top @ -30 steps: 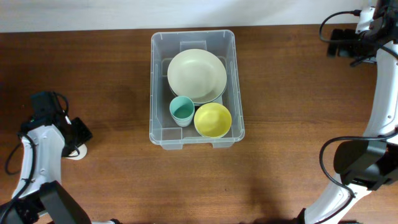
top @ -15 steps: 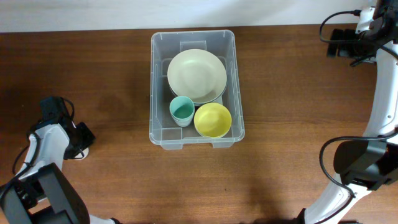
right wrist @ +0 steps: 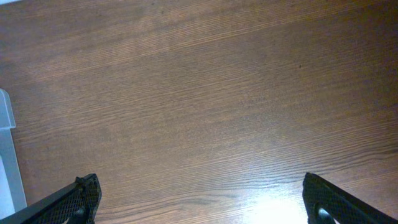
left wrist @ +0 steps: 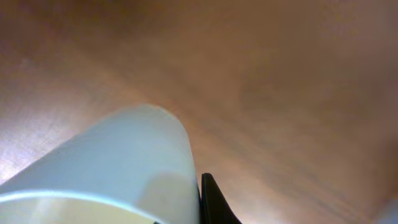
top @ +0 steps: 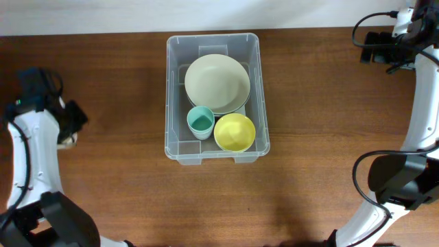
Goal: Pack container
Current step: 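Grasp the cream cup with the left gripper, then lift the cream cup and lower it into the mint cup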
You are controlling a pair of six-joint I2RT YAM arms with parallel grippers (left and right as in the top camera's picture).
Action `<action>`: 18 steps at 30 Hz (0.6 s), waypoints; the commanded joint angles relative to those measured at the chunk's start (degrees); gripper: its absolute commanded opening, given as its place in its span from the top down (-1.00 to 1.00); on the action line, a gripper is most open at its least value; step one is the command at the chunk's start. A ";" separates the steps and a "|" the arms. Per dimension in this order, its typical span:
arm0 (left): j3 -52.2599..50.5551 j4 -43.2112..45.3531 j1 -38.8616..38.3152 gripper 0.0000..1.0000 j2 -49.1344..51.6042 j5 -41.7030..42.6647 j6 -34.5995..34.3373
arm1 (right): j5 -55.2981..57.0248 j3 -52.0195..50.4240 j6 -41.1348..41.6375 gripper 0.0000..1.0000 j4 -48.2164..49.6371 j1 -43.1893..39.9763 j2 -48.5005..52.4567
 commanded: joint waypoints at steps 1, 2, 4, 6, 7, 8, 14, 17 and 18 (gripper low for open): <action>8.22 -2.60 -7.91 0.99 -0.26 4.15 0.11 | -0.33 0.48 0.46 -0.98 0.04 -0.11 -1.16; 10.19 -3.54 -10.58 0.99 -0.26 4.13 0.66 | -0.33 0.48 0.46 -0.98 0.04 -0.11 -1.16; 13.27 -4.57 -16.26 0.99 -0.26 4.13 1.42 | -0.31 0.48 0.48 -0.98 0.04 -0.11 -1.16; 14.93 -4.22 -21.92 0.99 -0.26 4.13 1.42 | -0.33 0.48 0.46 -0.98 0.07 -0.11 -1.16; 14.99 -3.67 -24.68 0.99 -0.26 4.13 1.42 | -0.33 0.48 0.48 -0.98 0.04 -0.11 -1.16; 14.97 -3.52 -26.95 0.99 -0.26 4.13 1.42 | -0.33 0.48 0.48 -0.98 0.07 -0.11 -1.16; 14.91 -3.10 -39.87 0.98 1.66 4.09 1.40 | -0.31 0.48 0.48 -0.98 0.04 -0.11 -1.16; 14.91 -2.78 -43.69 0.99 3.82 3.96 1.38 | -0.31 0.48 0.46 -0.98 0.04 -0.11 -1.16; 14.91 -2.67 -44.39 0.99 4.66 3.93 1.40 | -0.33 0.48 0.48 -0.98 0.04 -0.11 -1.16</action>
